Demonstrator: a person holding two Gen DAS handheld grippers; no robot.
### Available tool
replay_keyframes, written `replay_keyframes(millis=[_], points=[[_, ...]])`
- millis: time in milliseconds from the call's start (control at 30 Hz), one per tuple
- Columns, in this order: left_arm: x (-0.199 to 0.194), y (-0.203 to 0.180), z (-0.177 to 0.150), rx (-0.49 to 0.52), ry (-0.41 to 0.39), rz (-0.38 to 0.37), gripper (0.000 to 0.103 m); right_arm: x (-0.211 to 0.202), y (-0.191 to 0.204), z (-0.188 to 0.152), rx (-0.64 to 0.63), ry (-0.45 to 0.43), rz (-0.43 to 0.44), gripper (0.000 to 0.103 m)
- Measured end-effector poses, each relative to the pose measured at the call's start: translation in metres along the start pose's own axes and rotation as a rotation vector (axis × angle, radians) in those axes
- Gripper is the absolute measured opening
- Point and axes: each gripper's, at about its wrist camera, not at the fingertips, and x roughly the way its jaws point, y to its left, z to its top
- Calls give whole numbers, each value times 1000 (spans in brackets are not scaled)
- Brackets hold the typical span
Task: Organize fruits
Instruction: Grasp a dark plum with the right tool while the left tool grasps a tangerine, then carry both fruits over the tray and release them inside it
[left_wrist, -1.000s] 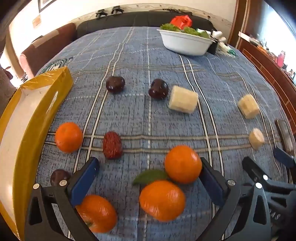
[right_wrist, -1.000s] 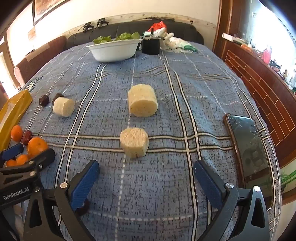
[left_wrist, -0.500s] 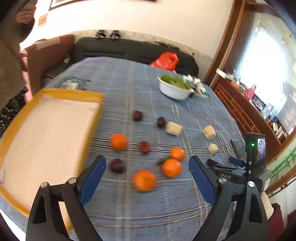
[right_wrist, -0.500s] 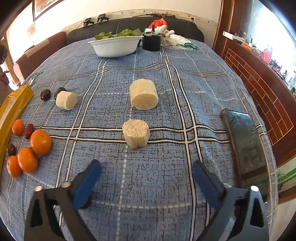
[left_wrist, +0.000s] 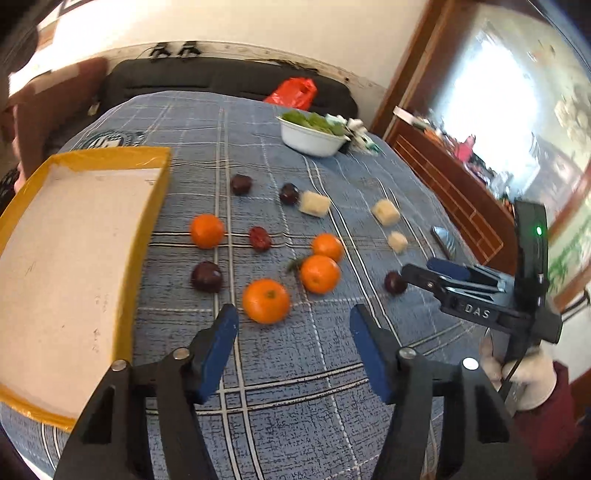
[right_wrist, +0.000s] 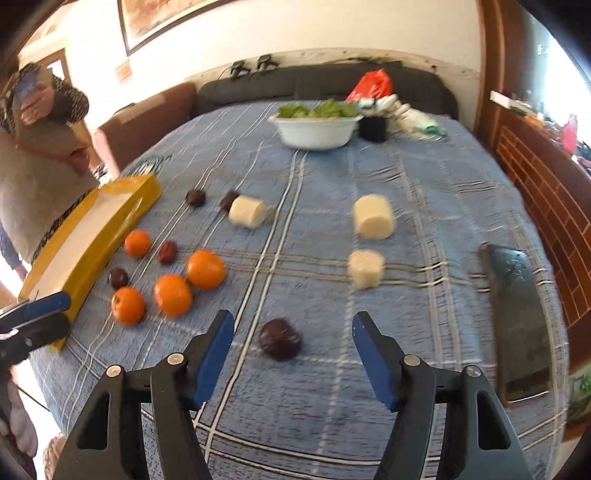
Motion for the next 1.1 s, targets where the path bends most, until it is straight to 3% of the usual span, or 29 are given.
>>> replay_keyframes(millis=[200,467,567,633,700,867,1100], points=[[26,0,-1,41,28,32,61,19,7,-8,-35,37,31,68],[65,-6,8,110,42,100,60,29,6,-11,-29,67,74,55],[73,-4,10,99,63,114,36,29,8,-12,-36,72,76,49],[78,-5,7,95,72,113,36,31,10,-12,-44,78,74,41],[78,-6,6,106,63,123,36,32,11,-12,-47,81,68,30],[67,-2,6,61,39,106,36,29,13,-13,-47,80,63,29],[10,21,11,-30,-71,83,36,0,30,-6,-66,32,81,30]])
